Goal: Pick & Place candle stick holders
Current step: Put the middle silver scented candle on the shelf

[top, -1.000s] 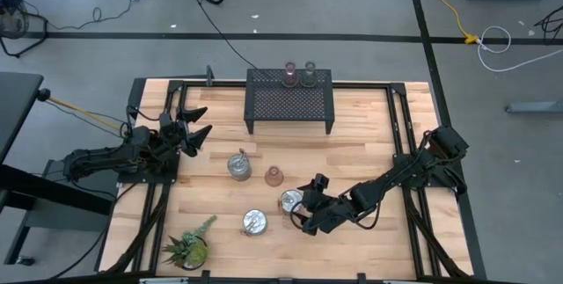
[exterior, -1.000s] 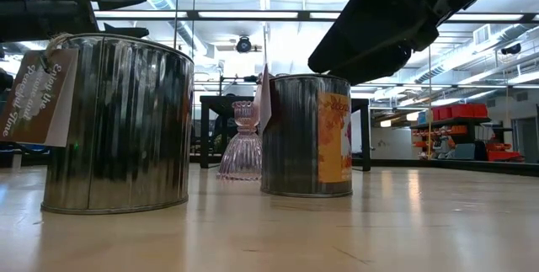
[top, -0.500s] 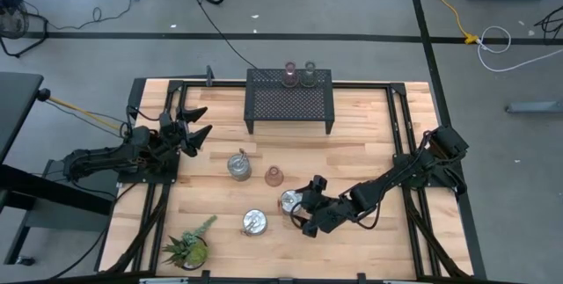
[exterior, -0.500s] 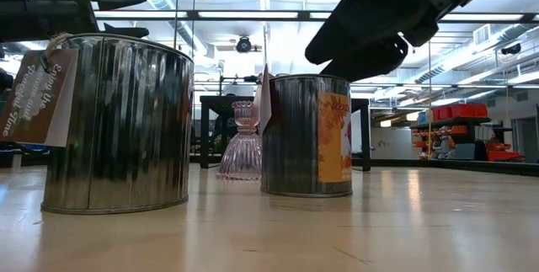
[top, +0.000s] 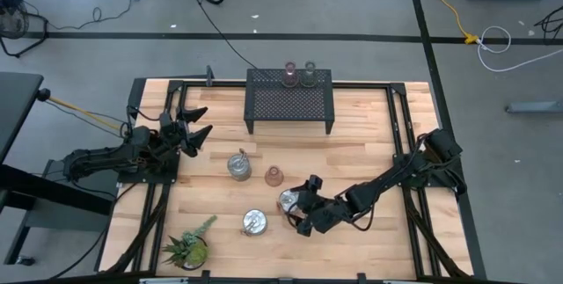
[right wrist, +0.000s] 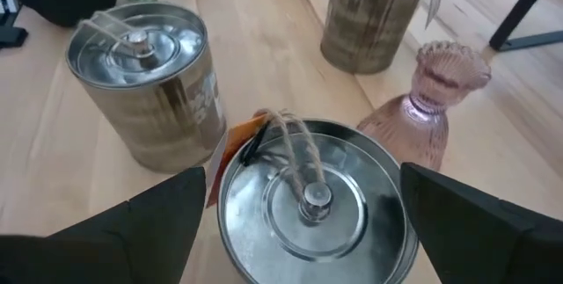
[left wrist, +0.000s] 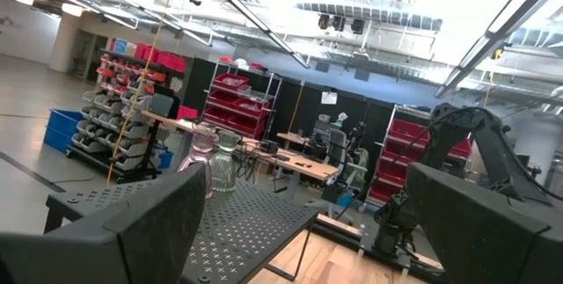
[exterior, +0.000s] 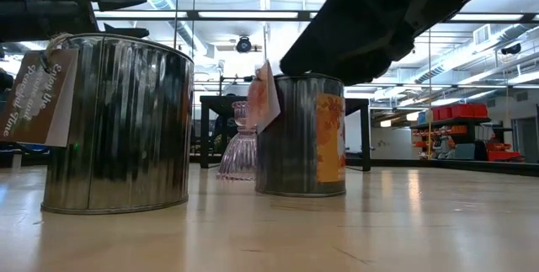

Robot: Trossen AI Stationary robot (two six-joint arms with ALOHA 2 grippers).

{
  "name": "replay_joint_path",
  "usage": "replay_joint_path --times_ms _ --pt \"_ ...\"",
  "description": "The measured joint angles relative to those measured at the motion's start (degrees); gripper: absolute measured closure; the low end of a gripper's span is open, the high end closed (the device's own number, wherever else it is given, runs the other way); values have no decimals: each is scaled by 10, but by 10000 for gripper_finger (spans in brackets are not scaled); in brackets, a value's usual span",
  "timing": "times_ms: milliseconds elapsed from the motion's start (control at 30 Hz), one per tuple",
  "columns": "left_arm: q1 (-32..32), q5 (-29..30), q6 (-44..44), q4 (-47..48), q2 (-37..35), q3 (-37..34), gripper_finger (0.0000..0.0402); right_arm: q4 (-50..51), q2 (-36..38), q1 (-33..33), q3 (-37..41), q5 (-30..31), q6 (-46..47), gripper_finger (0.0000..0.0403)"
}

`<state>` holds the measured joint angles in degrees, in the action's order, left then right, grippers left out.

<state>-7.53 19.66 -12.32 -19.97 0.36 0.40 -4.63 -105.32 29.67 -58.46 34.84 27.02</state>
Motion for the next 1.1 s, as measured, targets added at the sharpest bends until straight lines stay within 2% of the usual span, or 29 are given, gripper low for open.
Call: replay_joint_path --times_ms 633,833,1100 --pt "0 0 0 2 0 0 12 14 10 -1 3 11 -21 28" --pt "0 0 0 2 0 0 12 -18 11 -1 3 5 -44 28" --pt "0 0 0 2 0 0 12 14 11 -1 3 12 -39 28"
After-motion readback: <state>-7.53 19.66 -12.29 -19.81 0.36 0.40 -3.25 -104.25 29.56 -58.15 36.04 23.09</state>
